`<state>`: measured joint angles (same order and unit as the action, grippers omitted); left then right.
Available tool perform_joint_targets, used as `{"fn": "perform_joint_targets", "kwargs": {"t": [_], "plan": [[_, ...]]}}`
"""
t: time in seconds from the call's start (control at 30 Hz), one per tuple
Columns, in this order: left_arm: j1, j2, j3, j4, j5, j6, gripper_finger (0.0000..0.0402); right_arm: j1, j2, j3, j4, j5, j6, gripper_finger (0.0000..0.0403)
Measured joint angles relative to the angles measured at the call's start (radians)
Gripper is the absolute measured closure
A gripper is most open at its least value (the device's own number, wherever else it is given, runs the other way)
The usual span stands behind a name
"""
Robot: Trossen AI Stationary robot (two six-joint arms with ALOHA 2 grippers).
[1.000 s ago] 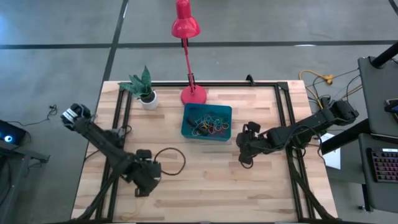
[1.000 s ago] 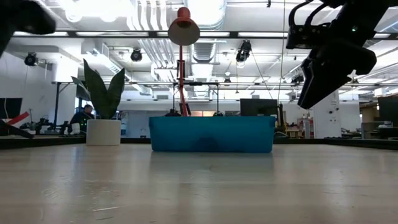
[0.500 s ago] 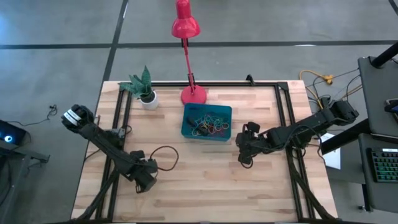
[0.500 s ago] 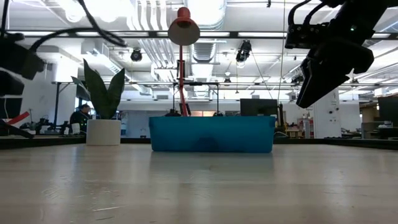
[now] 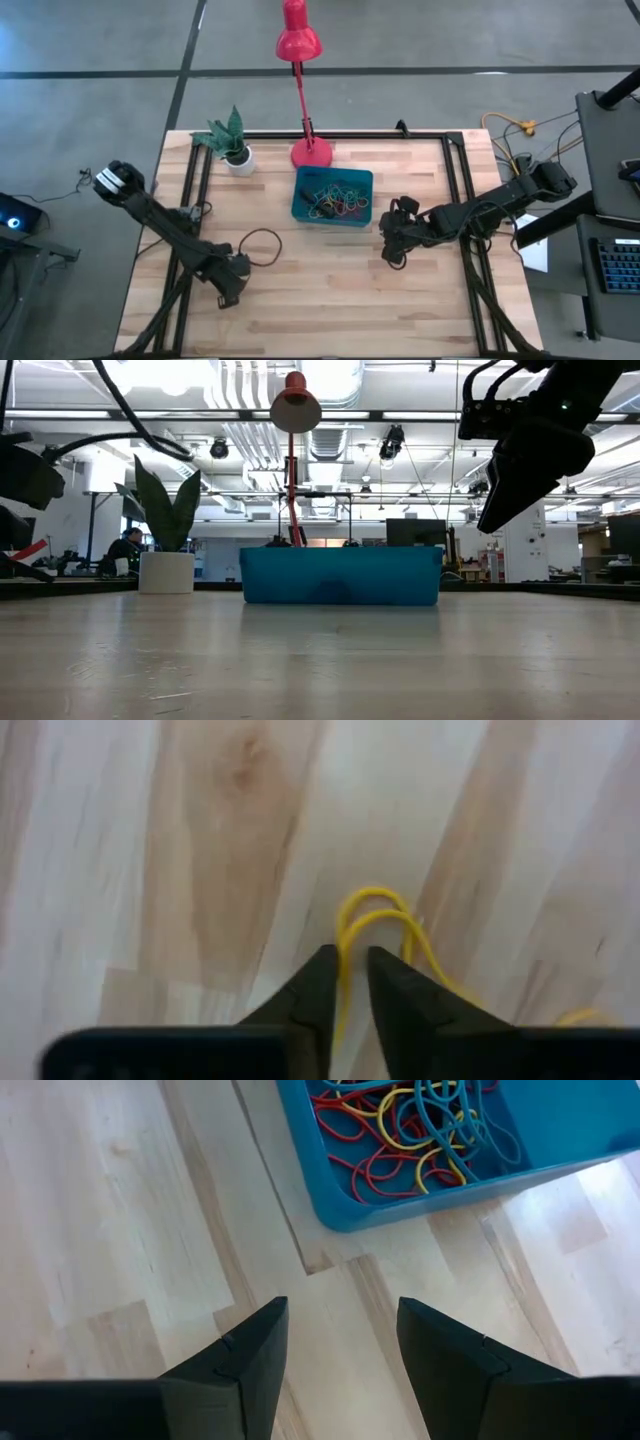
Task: Pick and place rubber bands into bin
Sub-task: Put the yellow rubber band into the blue bin
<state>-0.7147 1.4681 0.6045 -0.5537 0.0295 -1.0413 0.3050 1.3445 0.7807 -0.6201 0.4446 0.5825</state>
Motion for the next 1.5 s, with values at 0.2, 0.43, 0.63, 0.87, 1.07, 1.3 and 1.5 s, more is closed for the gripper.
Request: {"fn": "perform_joint_targets", "kwargs": {"t": [0.2,0.43,0.63,0.87,1.07,1.3,1.5], "plan": [[0.001,-0.012,-0.043,0.086,0.009,-0.243,0.0399,0.0,0.0,0.0,0.0,0.0,0.001,0.0227],[0.055,-0.093,0.046,0.226,-0.262,-0.309,0.0401,-0.018,0.0,0.0,0.003,0.001,-0.006,0.0227],[0.195,-0.252,0.075,0.448,-0.565,-0.112,0.0402,-0.048,0.0,-0.001,0.009,0.001,-0.016,0.0227],[0.52,-0.334,0.122,0.505,-0.616,0.284,0.0402,-0.055,0.0,-0.002,0.006,0.001,-0.021,0.0227],[0.769,-0.155,0.226,0.634,-0.354,0.492,0.0401,-0.055,0.0,-0.002,0.004,0.001,-0.009,0.0227],[0.806,0.123,0.431,0.279,-0.255,0.561,0.037,-0.055,0.0,-0.002,-0.005,-0.001,0.031,0.0227],[0.766,0.191,0.557,0.148,-0.224,0.558,0.0284,-0.055,0.0,-0.003,-0.005,-0.002,0.049,0.0227]]}}
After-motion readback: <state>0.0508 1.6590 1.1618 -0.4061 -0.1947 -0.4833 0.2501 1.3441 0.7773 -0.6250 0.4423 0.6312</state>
